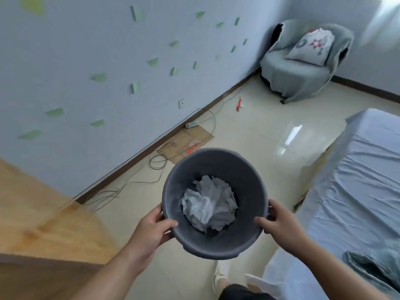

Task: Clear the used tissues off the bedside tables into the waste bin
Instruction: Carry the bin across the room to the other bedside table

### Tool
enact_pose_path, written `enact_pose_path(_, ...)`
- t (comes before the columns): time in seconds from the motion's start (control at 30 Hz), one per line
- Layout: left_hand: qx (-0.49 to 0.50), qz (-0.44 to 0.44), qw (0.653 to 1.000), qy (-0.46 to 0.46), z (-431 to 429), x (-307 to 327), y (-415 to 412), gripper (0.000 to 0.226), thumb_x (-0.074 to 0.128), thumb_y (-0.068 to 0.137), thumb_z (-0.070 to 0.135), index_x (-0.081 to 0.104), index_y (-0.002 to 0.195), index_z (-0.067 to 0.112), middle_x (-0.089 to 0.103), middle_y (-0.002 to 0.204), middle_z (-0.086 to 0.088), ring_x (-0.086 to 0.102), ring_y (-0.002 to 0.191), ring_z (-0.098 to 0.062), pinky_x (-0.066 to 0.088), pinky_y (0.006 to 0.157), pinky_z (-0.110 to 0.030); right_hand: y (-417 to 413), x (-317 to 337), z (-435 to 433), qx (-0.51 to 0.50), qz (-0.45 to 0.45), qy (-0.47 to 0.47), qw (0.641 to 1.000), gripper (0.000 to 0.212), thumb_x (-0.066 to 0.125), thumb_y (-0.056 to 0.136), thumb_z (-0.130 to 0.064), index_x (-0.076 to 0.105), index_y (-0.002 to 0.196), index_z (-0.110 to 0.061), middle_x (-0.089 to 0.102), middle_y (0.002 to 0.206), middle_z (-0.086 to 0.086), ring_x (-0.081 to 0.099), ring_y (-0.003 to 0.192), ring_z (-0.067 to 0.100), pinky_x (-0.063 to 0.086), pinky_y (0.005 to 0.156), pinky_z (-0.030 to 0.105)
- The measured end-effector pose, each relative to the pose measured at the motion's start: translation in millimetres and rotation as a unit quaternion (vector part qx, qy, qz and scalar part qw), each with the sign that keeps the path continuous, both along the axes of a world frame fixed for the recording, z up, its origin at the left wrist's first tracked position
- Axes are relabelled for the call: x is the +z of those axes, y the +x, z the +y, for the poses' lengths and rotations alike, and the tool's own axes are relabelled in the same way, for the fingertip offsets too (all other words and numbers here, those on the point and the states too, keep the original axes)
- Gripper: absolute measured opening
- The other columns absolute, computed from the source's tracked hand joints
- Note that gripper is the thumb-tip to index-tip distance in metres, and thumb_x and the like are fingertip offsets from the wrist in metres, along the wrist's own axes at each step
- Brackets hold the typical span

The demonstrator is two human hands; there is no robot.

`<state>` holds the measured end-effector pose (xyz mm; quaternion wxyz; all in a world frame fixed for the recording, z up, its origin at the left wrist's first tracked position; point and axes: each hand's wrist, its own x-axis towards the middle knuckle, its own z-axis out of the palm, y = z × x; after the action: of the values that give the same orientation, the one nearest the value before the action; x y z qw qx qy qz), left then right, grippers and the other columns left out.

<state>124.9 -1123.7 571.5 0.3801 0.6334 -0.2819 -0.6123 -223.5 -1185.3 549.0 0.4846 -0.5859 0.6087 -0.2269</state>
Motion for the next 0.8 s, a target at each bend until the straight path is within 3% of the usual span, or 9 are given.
enact_pose_path(0.1,-0.048,-0.011,0.999,0.017,-73.2,-8.8,-17.6,0.05,0.066,0.091,-0.004,0.081,0.111,0.039,0.083,0.114,-0.005,0.08,0.103,-0.024,0.066,0.08,-0.03,-18.9,-19.9,-36.5,-0.056,-0.018,0.01,0.998,0.038,0.074,0.089,-0.021,0.064,0.121,-0.038,0.078,0.102,-0.02,0.075,0.09,0.007,0.06,0.073,0.028)
enact_pose_path(0.23,-0.071,-0.029,0.995,0.056,-156.0,-25.4,-42.1,0.05,0.063,0.09,-0.008,0.078,0.12,0.028,0.083,0.111,-0.008,0.081,0.095,-0.025,0.066,0.078,-0.033,-35.8,-44.0,-87.3,-0.108,-0.021,0.024,0.994,0.03,0.071,0.087,-0.022,0.069,0.108,-0.044,0.079,0.096,-0.013,0.075,0.086,0.01,0.063,0.078,0.042)
enact_pose_path(0.4,-0.086,-0.038,0.994,0.064,-260.3,-16.8,-62.6,0.047,0.062,0.089,-0.009,0.076,0.124,0.021,0.083,0.109,-0.01,0.08,0.087,-0.021,0.066,0.076,-0.033,-57.4,-29.7,-187.5,-0.103,-0.013,0.015,0.994,0.024,0.071,0.087,-0.03,0.067,0.103,-0.048,0.077,0.092,-0.02,0.073,0.081,0.004,0.059,0.068,0.03)
enact_pose_path(0.57,-0.1,-0.031,0.994,0.032,-372.6,-4.0,-77.0,0.046,0.062,0.093,-0.006,0.072,0.126,0.024,0.083,0.114,-0.005,0.081,0.095,-0.022,0.067,0.077,-0.031,-78.0,4.4,-299.1,-0.108,-0.003,-0.02,0.994,0.028,0.071,0.09,-0.017,0.064,0.104,-0.04,0.073,0.089,-0.029,0.07,0.076,-0.004,0.052,0.058,0.01)
enact_pose_path(0.8,-0.15,-0.002,0.988,0.046,-532.9,-42.1,-100.5,0.053,0.066,0.088,-0.012,0.073,0.127,0.024,0.083,0.113,-0.006,0.082,0.087,-0.022,0.067,0.071,-0.033,-96.6,-23.7,-398.0,-0.178,-0.009,0.017,0.984,0.027,0.073,0.092,-0.021,0.062,0.112,-0.036,0.075,0.096,-0.016,0.072,0.079,0.0,0.056,0.059,0.016)
